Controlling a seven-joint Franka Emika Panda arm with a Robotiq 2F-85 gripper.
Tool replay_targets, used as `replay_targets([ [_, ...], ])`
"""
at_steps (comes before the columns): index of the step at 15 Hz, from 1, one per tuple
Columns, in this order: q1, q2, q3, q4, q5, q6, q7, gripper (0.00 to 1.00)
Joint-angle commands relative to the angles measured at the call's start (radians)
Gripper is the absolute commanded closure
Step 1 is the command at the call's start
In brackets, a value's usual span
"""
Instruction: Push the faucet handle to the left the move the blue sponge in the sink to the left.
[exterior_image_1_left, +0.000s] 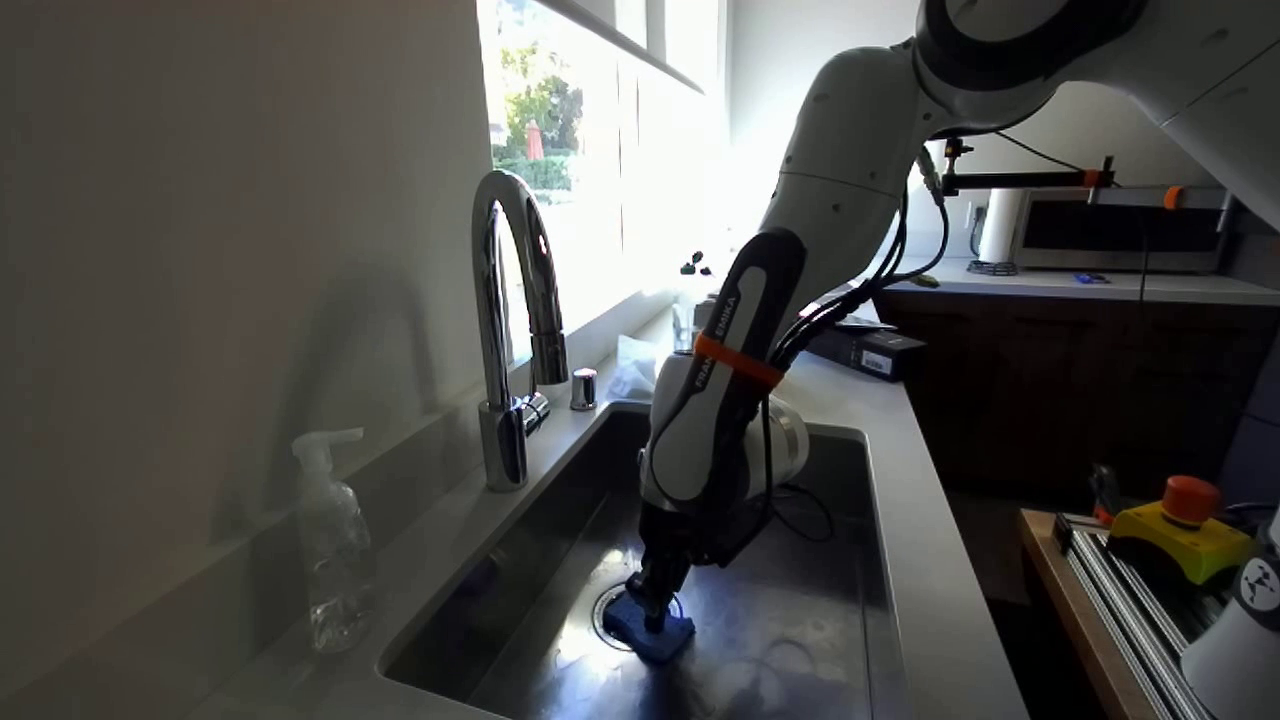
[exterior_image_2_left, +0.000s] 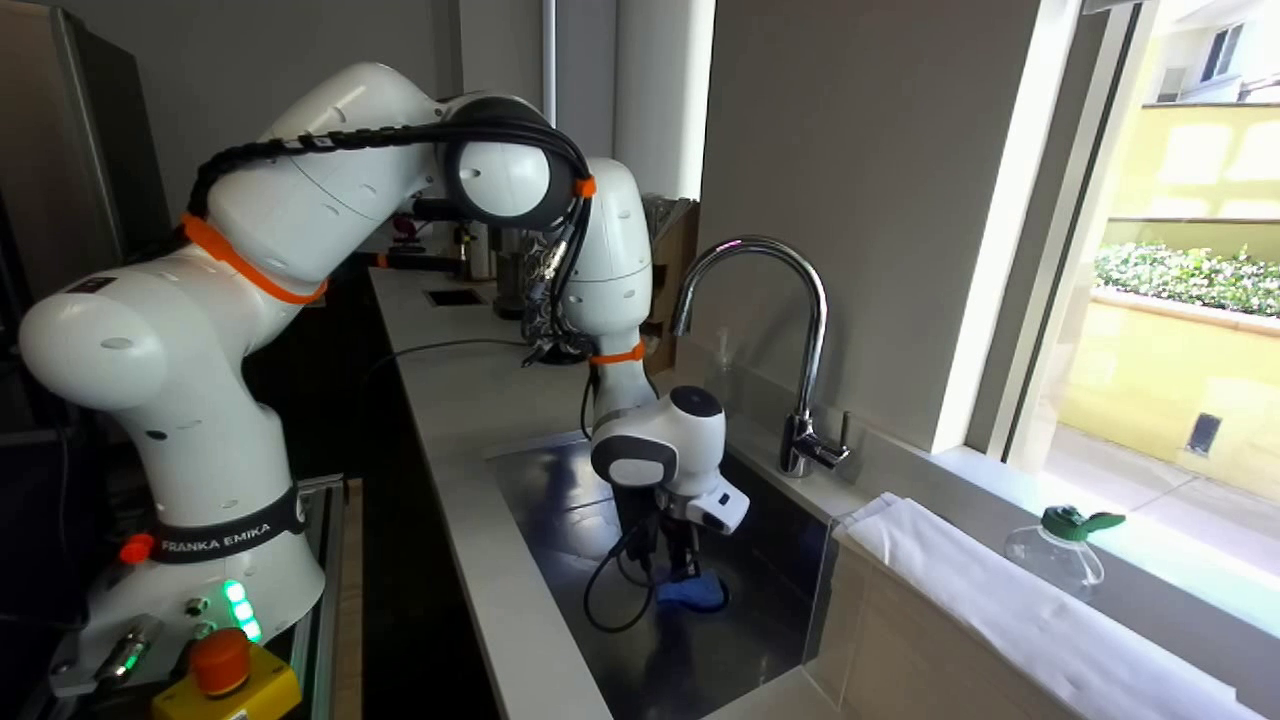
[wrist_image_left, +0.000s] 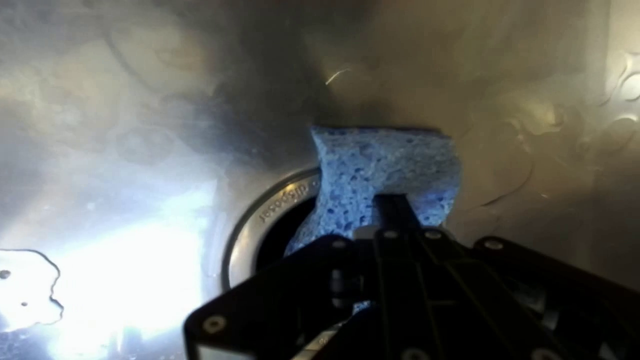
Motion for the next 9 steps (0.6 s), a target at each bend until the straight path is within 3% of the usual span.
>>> replay_targets([
  [1, 0.01, 0.029, 0.021, 0.001, -0.024, -0.018, 0.023, 1.0],
  [9, 0.064, 0.026, 0.026, 0.013, -0.029, -0.028, 0.044, 1.0],
])
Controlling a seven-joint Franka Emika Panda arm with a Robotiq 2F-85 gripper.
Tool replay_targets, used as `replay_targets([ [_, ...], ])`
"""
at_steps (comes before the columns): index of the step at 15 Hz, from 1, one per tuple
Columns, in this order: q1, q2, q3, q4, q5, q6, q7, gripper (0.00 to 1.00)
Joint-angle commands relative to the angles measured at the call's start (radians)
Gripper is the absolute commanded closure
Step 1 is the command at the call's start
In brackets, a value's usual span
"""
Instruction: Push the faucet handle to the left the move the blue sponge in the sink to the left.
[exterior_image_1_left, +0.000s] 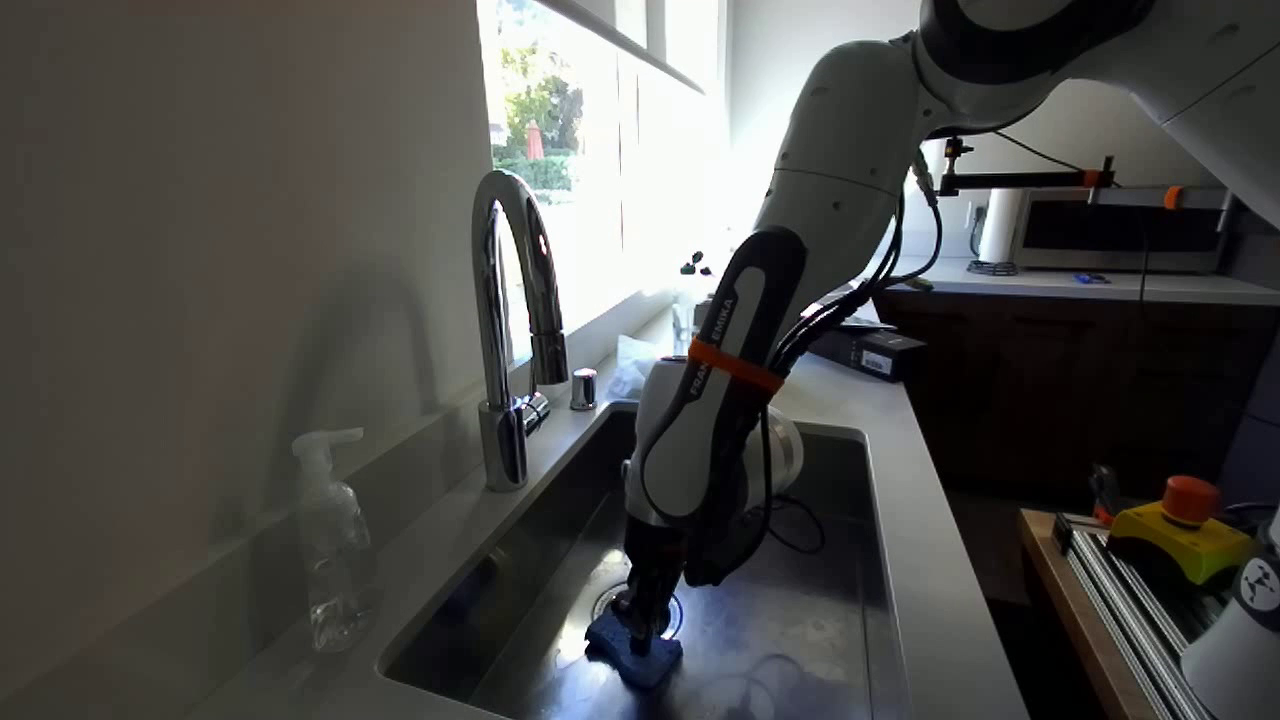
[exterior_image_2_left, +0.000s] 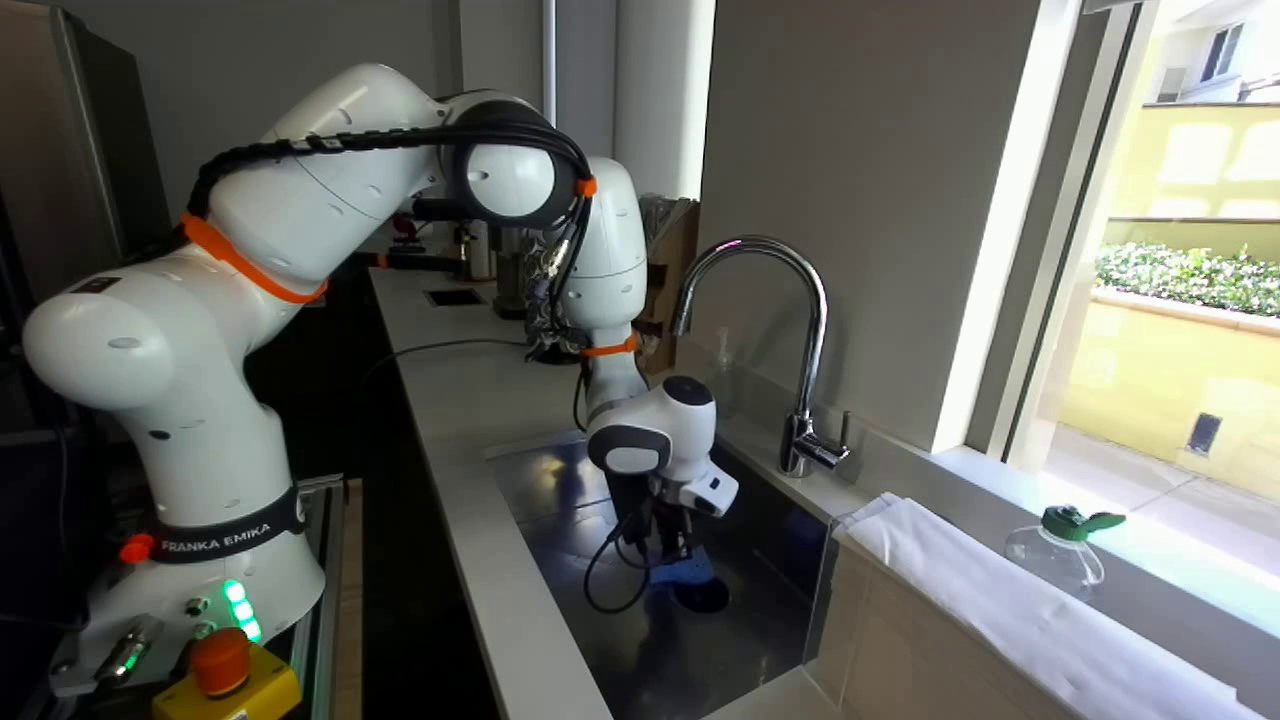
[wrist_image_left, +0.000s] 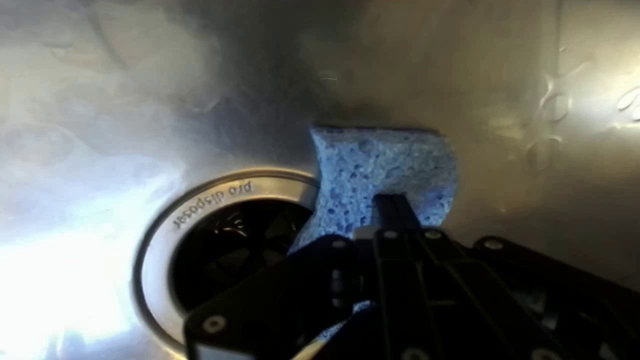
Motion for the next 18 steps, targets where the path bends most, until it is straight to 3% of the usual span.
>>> replay_targets([
  [1, 0.036, 0.027, -0.001, 0.015, -0.023, -0.029, 0.041, 1.0],
  [18, 0.083, 0.024, 0.039, 0.009, -0.042, -0.027, 0.026, 1.0],
])
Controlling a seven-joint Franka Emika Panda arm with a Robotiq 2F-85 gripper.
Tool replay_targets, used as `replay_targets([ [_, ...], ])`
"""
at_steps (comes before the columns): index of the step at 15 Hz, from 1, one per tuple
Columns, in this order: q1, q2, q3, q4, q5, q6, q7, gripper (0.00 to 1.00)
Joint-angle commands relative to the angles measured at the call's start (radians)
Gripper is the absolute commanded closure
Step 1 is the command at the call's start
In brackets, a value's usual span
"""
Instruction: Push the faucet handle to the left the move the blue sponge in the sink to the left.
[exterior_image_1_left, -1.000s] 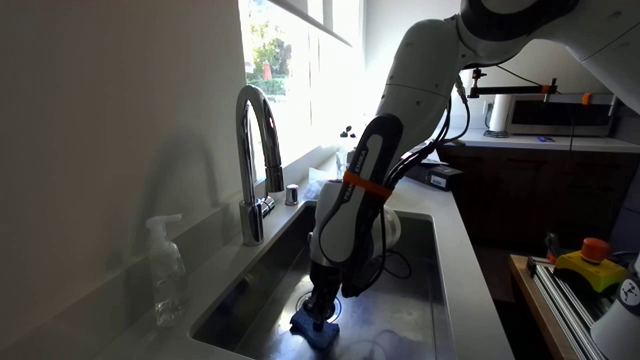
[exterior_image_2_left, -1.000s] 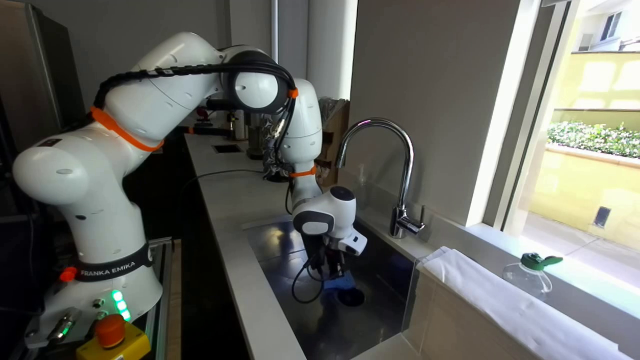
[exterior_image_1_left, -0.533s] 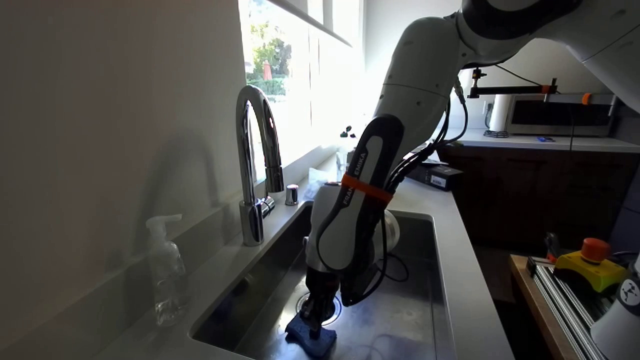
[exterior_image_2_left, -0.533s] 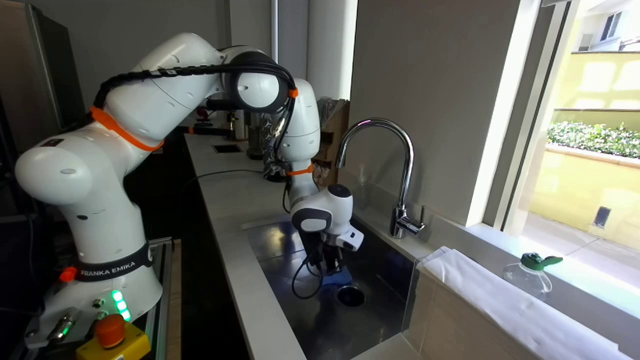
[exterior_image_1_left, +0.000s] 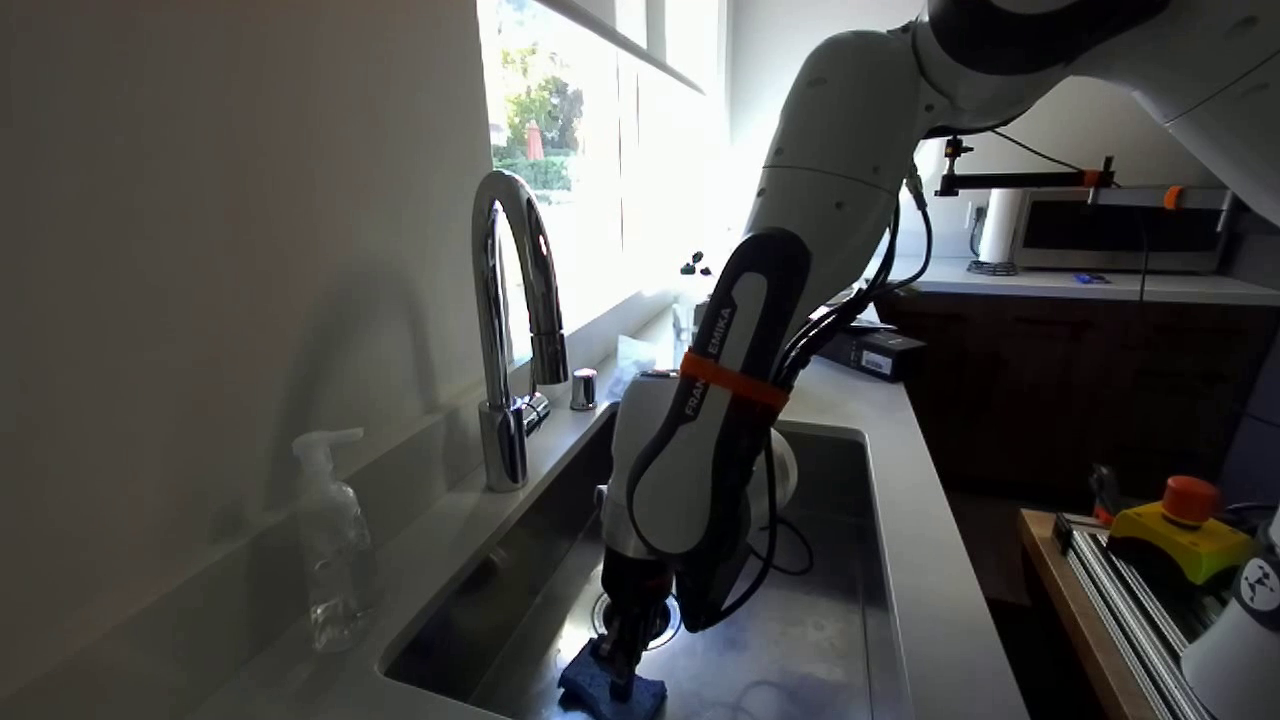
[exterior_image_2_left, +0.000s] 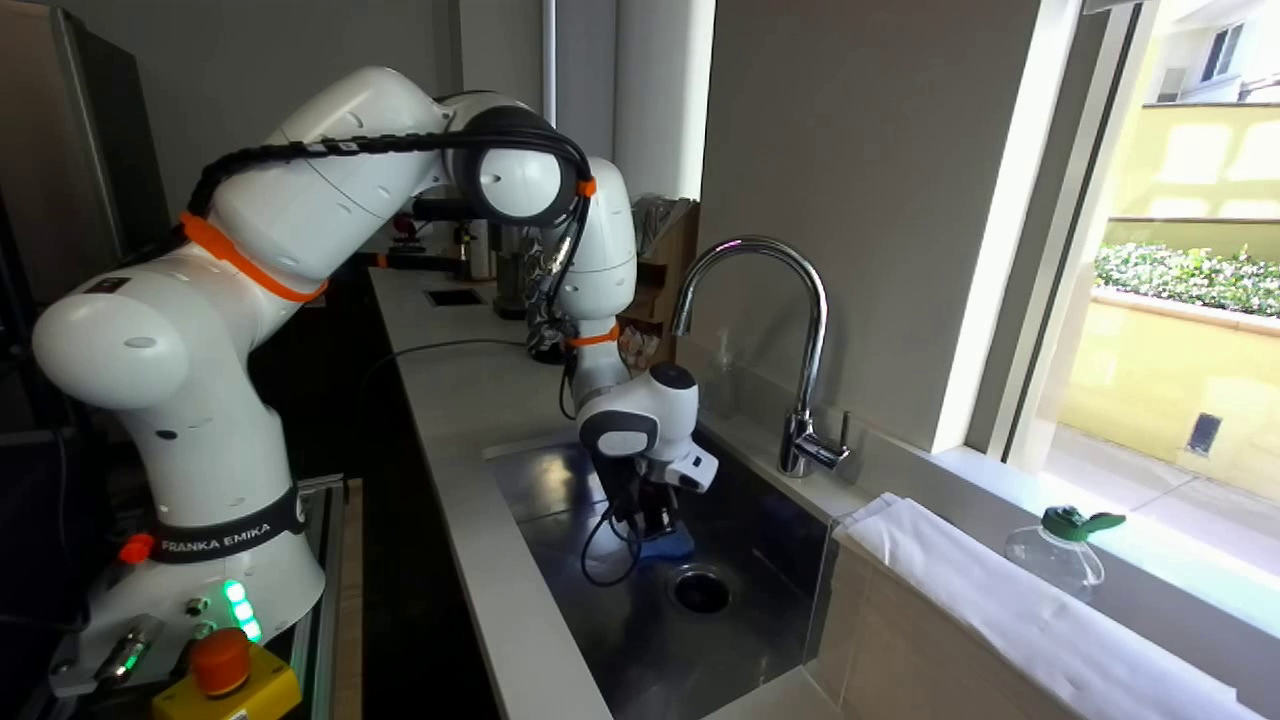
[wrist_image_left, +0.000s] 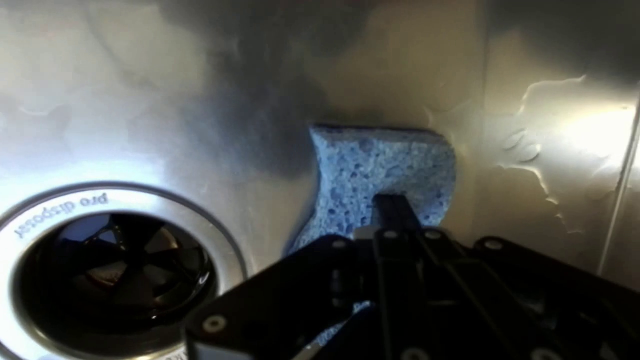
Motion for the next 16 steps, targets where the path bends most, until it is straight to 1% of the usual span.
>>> replay_targets([
  [1, 0.016, 0.023, 0.008, 0.008, -0.028, -0.02, 0.018, 1.0],
  [7, 0.036, 0.03, 0.009, 0.025, -0.031, -0.021, 0.024, 1.0],
  [9, 0.059, 0.04, -0.012, 0.045, -0.037, -0.017, 0.033, 1.0],
  [16, 0.091, 0.053, -0.015, 0.079, -0.039, -0.01, 0.04, 1.0],
])
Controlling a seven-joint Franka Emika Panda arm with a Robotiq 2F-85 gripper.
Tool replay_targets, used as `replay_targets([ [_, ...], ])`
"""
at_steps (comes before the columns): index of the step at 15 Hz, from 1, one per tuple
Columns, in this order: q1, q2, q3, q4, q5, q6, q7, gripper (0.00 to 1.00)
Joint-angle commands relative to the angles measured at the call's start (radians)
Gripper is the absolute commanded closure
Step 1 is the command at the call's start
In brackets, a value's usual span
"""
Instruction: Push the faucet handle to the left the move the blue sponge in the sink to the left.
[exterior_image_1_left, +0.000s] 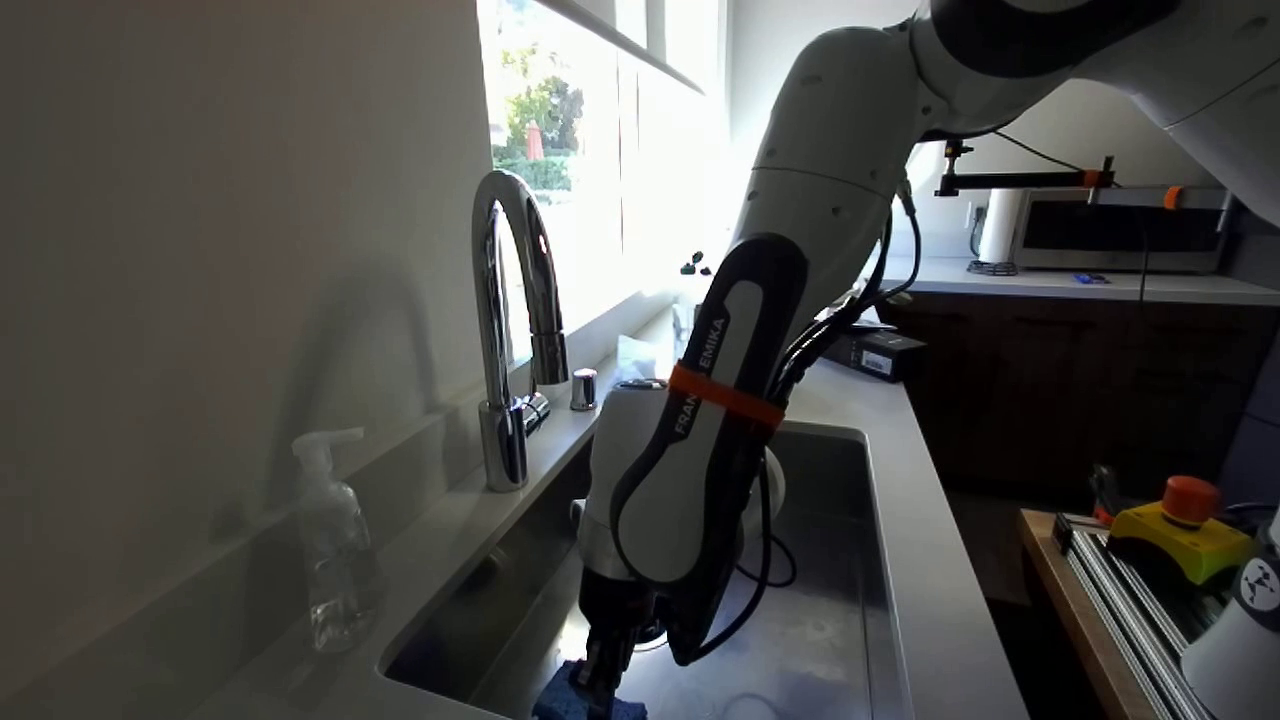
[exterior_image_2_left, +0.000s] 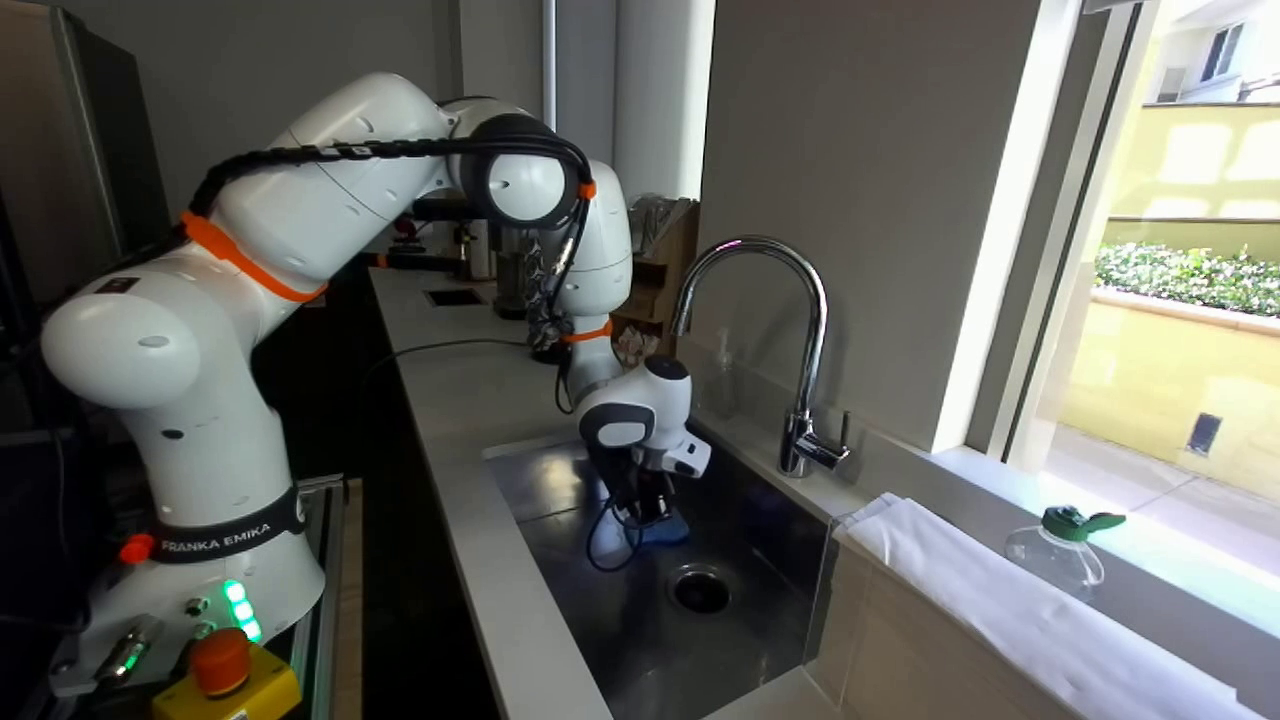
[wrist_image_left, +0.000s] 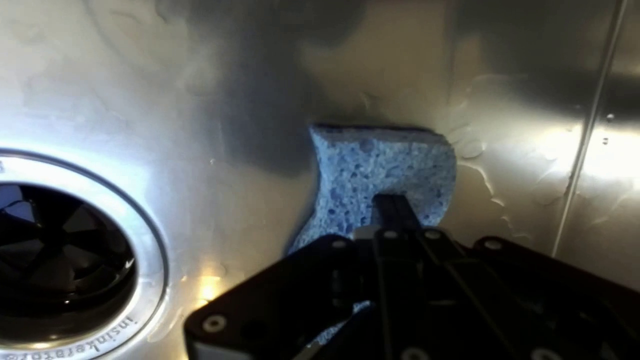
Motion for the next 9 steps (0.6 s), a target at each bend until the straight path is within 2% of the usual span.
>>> replay_targets([
  [1, 0.03, 0.041, -0.014, 0.053, -0.026, -0.017, 0.039, 1.0],
  [7, 0.046, 0.051, -0.017, 0.076, -0.027, -0.016, 0.05, 1.0],
  [9, 0.064, 0.048, -0.038, 0.078, -0.031, -0.03, 0.06, 1.0],
])
